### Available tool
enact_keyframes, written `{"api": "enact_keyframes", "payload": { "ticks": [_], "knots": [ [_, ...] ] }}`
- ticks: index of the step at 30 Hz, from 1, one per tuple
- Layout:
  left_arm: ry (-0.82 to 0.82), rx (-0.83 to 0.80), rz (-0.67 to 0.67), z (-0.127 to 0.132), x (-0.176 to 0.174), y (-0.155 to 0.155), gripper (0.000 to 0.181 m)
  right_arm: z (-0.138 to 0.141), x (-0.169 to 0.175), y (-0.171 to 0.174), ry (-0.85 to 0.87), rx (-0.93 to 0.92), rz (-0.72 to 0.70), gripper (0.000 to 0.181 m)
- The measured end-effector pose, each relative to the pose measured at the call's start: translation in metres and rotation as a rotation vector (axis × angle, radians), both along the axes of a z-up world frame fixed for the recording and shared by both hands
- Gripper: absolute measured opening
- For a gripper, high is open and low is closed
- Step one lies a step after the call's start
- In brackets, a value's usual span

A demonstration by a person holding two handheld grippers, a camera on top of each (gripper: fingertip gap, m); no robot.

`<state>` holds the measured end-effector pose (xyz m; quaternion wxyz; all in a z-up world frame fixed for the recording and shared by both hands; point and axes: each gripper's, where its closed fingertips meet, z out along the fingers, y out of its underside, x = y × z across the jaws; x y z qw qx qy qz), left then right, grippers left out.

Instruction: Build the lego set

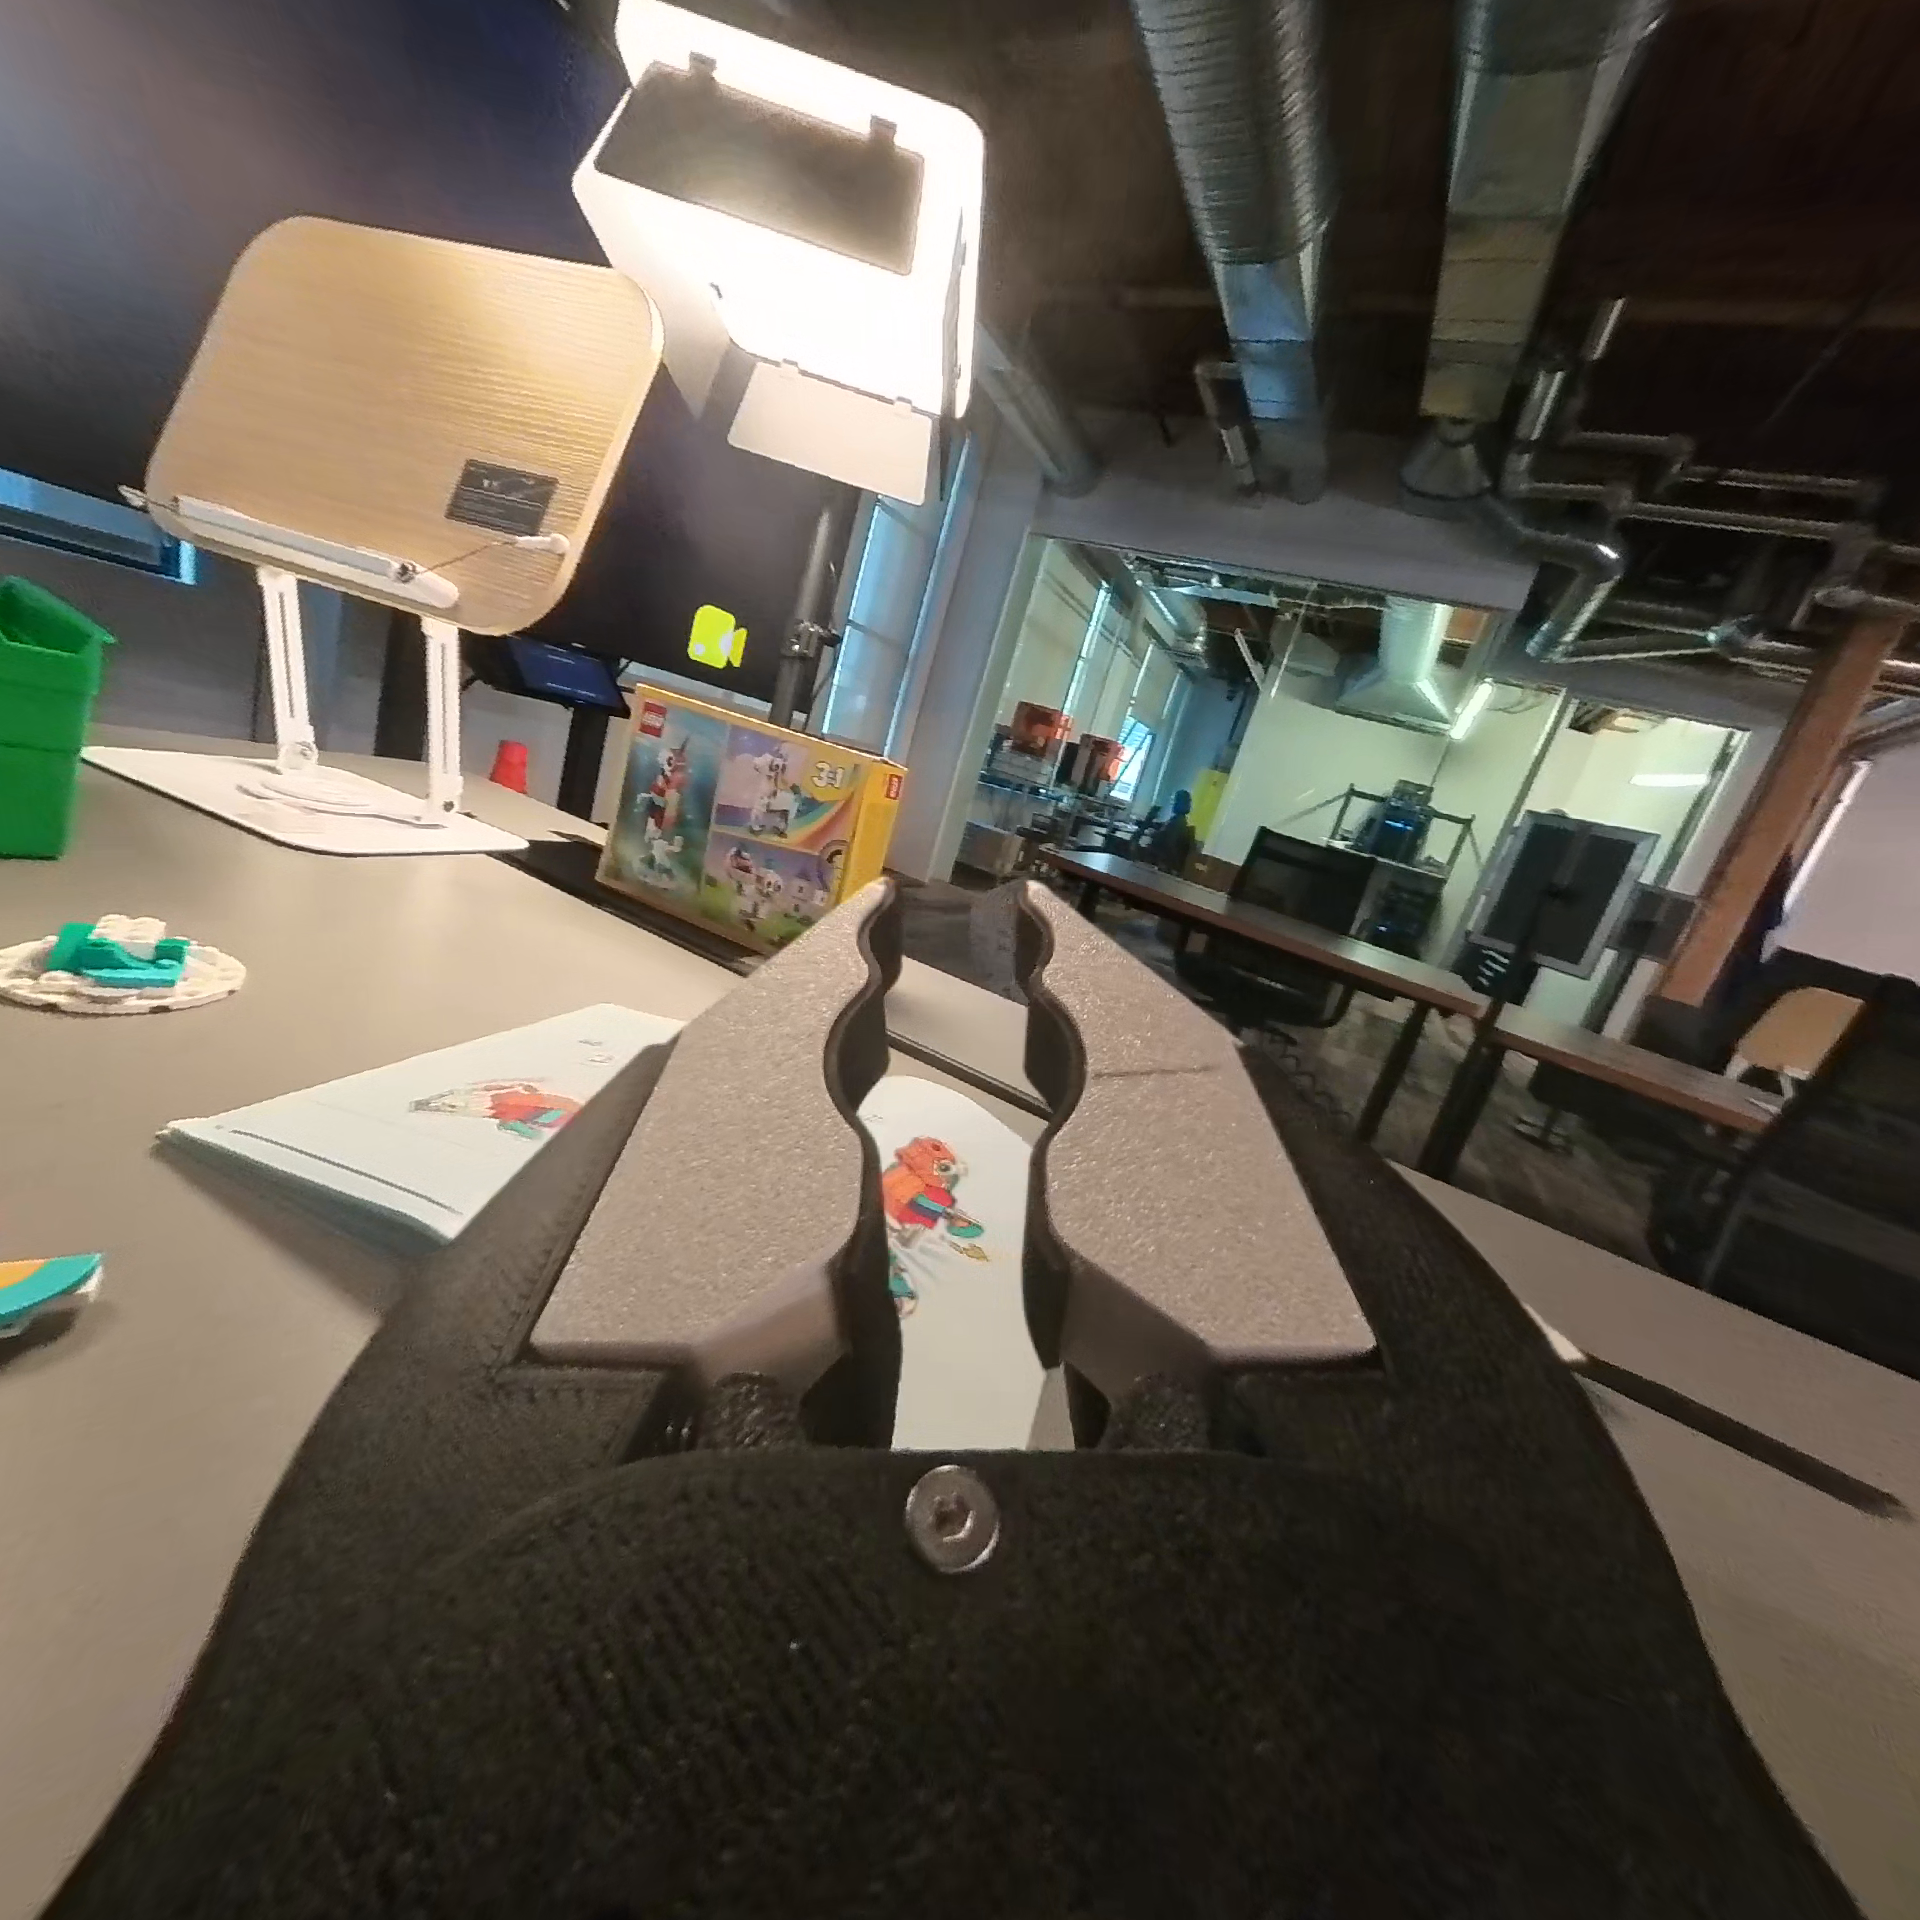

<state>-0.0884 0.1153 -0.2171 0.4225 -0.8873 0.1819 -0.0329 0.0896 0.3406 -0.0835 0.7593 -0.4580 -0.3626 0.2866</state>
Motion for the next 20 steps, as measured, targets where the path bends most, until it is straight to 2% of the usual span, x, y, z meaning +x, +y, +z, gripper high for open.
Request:
{"api": "enact_keyframes", "payload": {
  "ticks": [2, 6, 10, 13, 17, 19, 20],
  "knots": [
    [-0.027, -0.021, 0.015, -0.002, 0.000, -0.001, 0.006, -0.001, -0.001, 0.000, -0.020, 0.024, -0.018, 0.019],
    [-0.127, -0.008, 0.035, 0.004, 0.002, -0.001, 0.033, -0.004, -0.004, -0.003, -0.070, 0.075, -0.038, 0.018],
    [-0.205, 0.151, 0.024, 0.037, 0.004, 0.007, 0.045, -0.012, -0.016, -0.013, -0.162, 0.144, -0.007, 0.019],
    [-0.168, 0.369, 0.020, 0.078, -0.003, 0.028, 0.042, -0.037, -0.043, -0.037, -0.379, 0.205, 0.162, 0.019],
    [-0.068, 0.769, 0.098, 0.131, -0.027, 0.058, 0.015, -0.055, -0.085, -0.080, -0.617, 0.001, 0.542, 0.022],
    [0.001, 0.900, 0.101, 0.142, -0.028, 0.067, 0.000, -0.064, -0.102, -0.092, -0.759, -0.077, 0.653, 0.024],
    [0.062, 0.935, 0.112, 0.143, -0.030, 0.072, 0.000, -0.072, -0.108, -0.097, -0.856, -0.103, 0.689, 0.025]
  ]
}}
